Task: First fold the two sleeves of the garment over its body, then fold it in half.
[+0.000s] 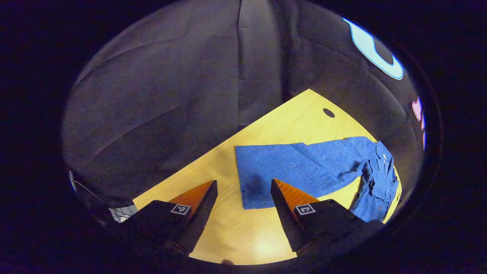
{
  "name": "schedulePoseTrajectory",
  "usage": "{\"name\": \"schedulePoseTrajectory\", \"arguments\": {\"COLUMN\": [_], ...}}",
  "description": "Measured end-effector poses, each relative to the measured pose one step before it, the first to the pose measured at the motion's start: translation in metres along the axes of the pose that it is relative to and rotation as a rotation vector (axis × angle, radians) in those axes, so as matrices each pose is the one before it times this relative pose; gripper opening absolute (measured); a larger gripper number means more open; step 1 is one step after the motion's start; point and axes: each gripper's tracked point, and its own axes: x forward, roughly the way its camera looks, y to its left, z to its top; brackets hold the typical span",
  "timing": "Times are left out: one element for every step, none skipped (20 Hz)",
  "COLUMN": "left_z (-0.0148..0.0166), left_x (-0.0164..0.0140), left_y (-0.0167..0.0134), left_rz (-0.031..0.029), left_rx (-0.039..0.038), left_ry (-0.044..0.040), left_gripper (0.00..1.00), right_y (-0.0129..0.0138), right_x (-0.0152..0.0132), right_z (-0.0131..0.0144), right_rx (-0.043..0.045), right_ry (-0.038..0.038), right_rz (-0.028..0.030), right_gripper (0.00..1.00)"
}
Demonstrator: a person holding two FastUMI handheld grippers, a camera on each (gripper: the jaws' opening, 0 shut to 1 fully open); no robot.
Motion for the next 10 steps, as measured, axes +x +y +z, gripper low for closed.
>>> {"name": "schedulePoseTrajectory", "arguments": {"left_z": [-0.00204, -0.00124, -0.00392, -0.00593, -0.00249, 0.00206, 0.00027, 0.00074, 0.0019, -0.00126], "left_x": [0.00481, 0.0036, 0.00597, 0.00635, 0.00334, -0.00182, 0.00428, 0.00017, 0.00267, -0.00132], "left_y": [-0.00268, -0.00102, -0.00145, -0.00252, -0.00063, 0.00003, -0.00454, -0.00531, -0.00494, -0.00309], "left_rz": [-0.00439, 0.00603, 0.00593, 0.00666, 0.02446, 0.01598, 0.01392, -0.00206, -0.00858, -0.00174], "left_rx": [0.01312, 0.01328, 0.01461, 0.00944, 0.003, 0.02919, 0.02321, 0.00439, 0.00355, 0.00517], "left_ry": [0.02115, 0.02285, 0.02642, 0.0292, 0.02568, -0.00381, 0.00433, 0.00064, -0.00646, 0.00367], "left_gripper": [0.83, 0.83, 0.83, 0.83, 0.83, 0.81, 0.8, 0.81, 0.77, 0.66], "right_y": [-0.00856, -0.0068, -0.00651, -0.00389, -0.00366, -0.001, -0.00163, -0.00262, -0.00237, -0.00084], "right_x": [-0.00565, -0.00335, -0.00313, -0.0033, -0.00292, -0.00241, -0.00144, -0.00149, -0.00147, -0.0013], "right_z": [-0.00164, -0.00236, -0.00256, -0.00061, 0.0034, 0.00201, -0.00242, -0.0052, -0.00317, -0.00096], "right_rx": [0.01347, 0.00486, -0.00583, -0.00788, -0.00262, 0.00308, -0.0012, -0.00328, 0.00092, 0.00504], "right_ry": [0.00569, 0.00565, 0.01423, 0.00773, -0.00556, -0.00595, 0.00715, 0.01135, 0.01125, 0.00123], "right_rz": [-0.02099, -0.01834, -0.01949, -0.01321, -0.00942, -0.00441, -0.00404, -0.00406, -0.00004, -0.00019], "right_gripper": [0.98, 0.98, 0.98, 0.98, 0.98, 0.98, 0.98, 0.98, 0.98, 0.98]}}
